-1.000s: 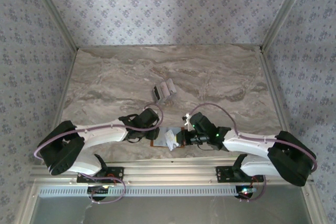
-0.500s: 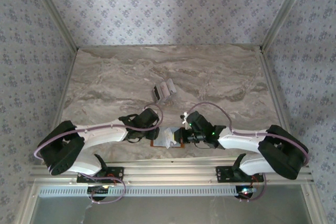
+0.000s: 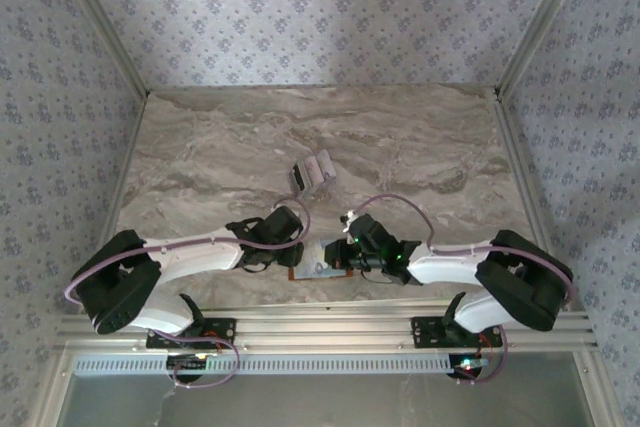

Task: Put the credit cards into the card holder
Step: Insert the credit card into the card slot.

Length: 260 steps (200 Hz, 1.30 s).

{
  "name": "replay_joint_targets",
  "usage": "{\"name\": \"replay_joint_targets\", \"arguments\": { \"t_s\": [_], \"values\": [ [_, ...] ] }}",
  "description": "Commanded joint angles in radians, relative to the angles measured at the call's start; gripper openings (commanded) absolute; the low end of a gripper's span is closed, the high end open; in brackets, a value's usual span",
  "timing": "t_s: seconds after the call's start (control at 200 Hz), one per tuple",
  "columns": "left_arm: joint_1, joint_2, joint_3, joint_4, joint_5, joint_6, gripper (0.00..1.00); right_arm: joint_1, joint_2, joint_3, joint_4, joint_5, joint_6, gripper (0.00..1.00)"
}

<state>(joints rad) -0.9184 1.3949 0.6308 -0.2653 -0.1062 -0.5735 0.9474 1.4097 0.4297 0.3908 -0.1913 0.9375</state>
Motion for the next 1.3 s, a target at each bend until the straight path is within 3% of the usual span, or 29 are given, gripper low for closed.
{"name": "replay_joint_targets", "arguments": {
  "t_s": [0.0, 0.37, 0.655, 0.854, 1.049, 1.294],
  "values": [
    [-0.008, -0.021, -0.017, -0.013, 0.029, -0.015, 0.47, 0.022, 0.022, -0.008, 0.064, 0.057, 0.046, 0.0],
    [-0.004, -0.038, -0.016, -0.006, 0.065, -0.022, 0.47, 0.068, 0.089, 0.013, 0.069, 0.094, 0.046, 0.0],
    [0.063, -0.254, -0.036, -0.056, 0.128, -0.049, 0.49, 0.07, 0.07, 0.023, -0.002, 0.116, 0.025, 0.0],
    [0.083, -0.4, -0.117, -0.078, 0.137, -0.098, 0.32, 0.076, 0.083, 0.041, -0.029, 0.108, 0.005, 0.0],
    [0.084, -0.411, -0.187, -0.033, 0.154, -0.139, 0.13, 0.086, 0.125, 0.077, -0.052, 0.091, -0.017, 0.0],
    [0.084, -0.344, -0.217, 0.049, 0.177, -0.164, 0.1, 0.096, 0.144, 0.088, -0.056, 0.096, -0.021, 0.0]
  ]
}}
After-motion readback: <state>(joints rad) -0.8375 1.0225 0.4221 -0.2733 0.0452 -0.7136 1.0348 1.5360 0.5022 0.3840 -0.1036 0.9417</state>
